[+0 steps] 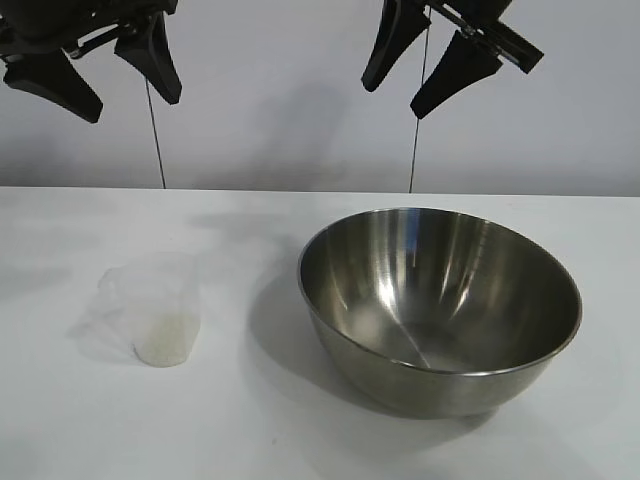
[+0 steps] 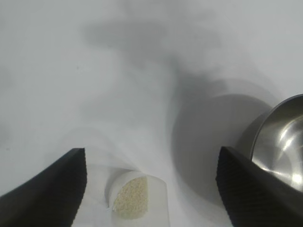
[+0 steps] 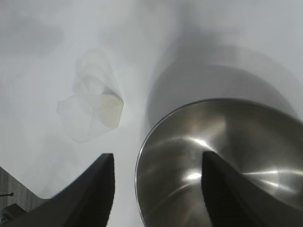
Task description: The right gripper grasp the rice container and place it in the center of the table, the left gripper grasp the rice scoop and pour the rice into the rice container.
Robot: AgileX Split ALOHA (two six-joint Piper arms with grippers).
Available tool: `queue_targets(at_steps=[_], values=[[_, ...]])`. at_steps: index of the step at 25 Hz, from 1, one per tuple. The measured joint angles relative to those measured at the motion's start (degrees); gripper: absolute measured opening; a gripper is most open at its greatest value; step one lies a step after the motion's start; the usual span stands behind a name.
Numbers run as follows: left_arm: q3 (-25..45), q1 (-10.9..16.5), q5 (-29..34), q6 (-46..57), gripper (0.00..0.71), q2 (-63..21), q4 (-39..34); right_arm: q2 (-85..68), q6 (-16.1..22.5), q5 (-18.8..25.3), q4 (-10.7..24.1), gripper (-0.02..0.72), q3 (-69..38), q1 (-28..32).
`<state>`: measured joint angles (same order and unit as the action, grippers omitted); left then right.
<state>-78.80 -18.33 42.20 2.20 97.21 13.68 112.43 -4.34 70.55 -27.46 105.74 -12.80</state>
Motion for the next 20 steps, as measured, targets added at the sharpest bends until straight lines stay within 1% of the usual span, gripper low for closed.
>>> queue_targets(at_steps=[4,8,12,17,18,19,20], values=[[0.0,0.0,0.0,0.0,0.552,0.0,0.0,0.0,0.0,0.0,0.2,0.379,0.0,0.0],[0.0,0.0,0.0,0.0,0.552,0.0,0.0,0.0,-0.4,0.0,2.3,0.379,0.0,0.0],[0.0,0.0,0.0,0.0,0.552,0.0,0.0,0.0,-1.1,0.0,7.3,0.379,0.0,0.0],[0.0,0.0,0.0,0.0,0.552,0.0,0.0,0.0,-1.3,0.1,15.6,0.384,0.0,0.0],[0.0,0.0,0.0,0.0,0.552,0.0,0.0,0.0,-1.3,0.1,17.0,0.404,0.0,0.1],[0.0,0.0,0.0,0.0,0.552,0.0,0.0,0.0,-1.3,0.1,17.5,0.431,0.0,0.5],[0.0,0.0,0.0,0.0,0.552,0.0,0.0,0.0,-1.1,0.2,17.7,0.475,0.0,1.0]])
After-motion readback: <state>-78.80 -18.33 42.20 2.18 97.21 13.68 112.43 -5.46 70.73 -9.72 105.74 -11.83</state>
